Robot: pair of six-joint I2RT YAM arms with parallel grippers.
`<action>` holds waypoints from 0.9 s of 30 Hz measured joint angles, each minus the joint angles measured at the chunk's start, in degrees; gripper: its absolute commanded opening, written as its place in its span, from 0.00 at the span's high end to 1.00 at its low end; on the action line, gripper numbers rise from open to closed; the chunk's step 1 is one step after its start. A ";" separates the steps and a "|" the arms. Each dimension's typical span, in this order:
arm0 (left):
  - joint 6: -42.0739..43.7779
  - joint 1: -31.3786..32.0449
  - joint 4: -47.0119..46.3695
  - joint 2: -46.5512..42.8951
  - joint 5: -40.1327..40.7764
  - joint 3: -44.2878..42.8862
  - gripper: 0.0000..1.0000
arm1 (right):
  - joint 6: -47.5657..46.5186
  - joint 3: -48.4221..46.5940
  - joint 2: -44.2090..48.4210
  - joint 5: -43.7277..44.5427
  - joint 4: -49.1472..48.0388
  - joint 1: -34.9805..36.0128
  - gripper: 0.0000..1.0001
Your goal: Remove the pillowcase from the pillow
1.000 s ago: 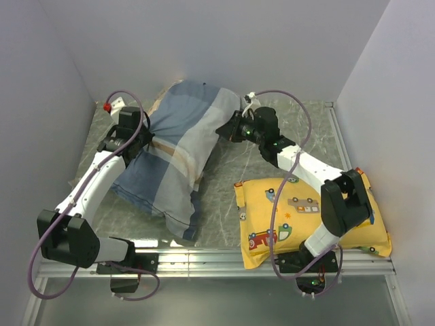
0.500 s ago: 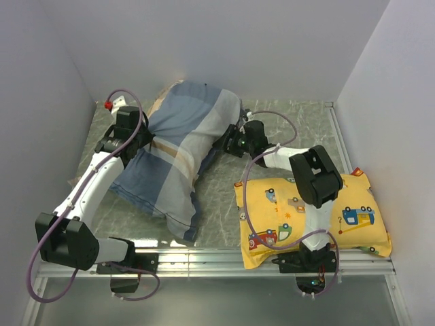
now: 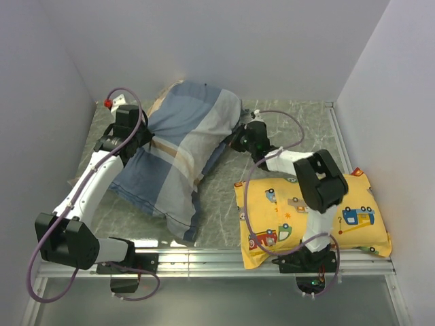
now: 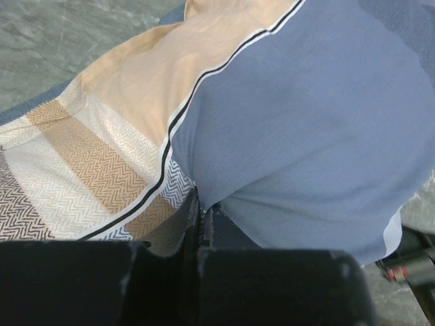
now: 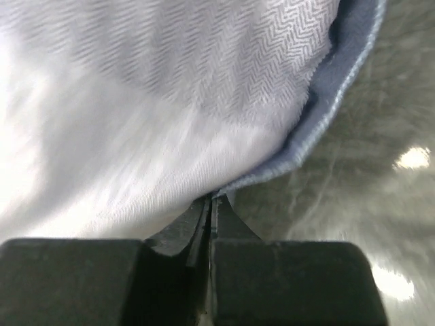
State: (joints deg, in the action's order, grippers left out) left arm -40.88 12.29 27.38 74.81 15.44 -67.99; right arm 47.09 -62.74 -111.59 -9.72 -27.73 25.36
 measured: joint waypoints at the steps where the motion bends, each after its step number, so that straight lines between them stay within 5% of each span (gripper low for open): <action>1: 0.07 -0.02 0.26 0.13 0.33 -0.52 0.94 | -0.83 0.98 1.90 0.94 0.74 0.28 1.00; 9: 1.77 -1.90 1.55 8.13 4.26 -12.00 0.86 | -12.72 0.81 29.20 11.34 15.72 8.55 1.00; 12: 2.91 -2.03 0.74 10.56 3.56 -14.67 0.71 | -17.59 -6.60 34.47 13.44 20.61 11.82 1.00; 13: 3.17 -2.03 0.50 11.08 3.30 -15.39 0.58 | -18.99 -9.81 34.86 13.75 22.51 12.37 1.00; 19: 6.16 -1.99 0.72 11.26 0.74 -21.40 0.26 | -23.80 -28.20 24.30 14.60 29.66 12.11 1.00; 27: 9.84 -1.75 1.40 6.62 -3.30 -30.18 0.20 | -23.78 -37.70 0.33 13.51 36.02 8.70 1.00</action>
State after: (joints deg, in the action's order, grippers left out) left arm -31.05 10.55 28.77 81.43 12.14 -98.17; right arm 23.31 -100.44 -111.26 3.79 8.29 34.06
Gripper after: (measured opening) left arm 0.791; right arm 0.008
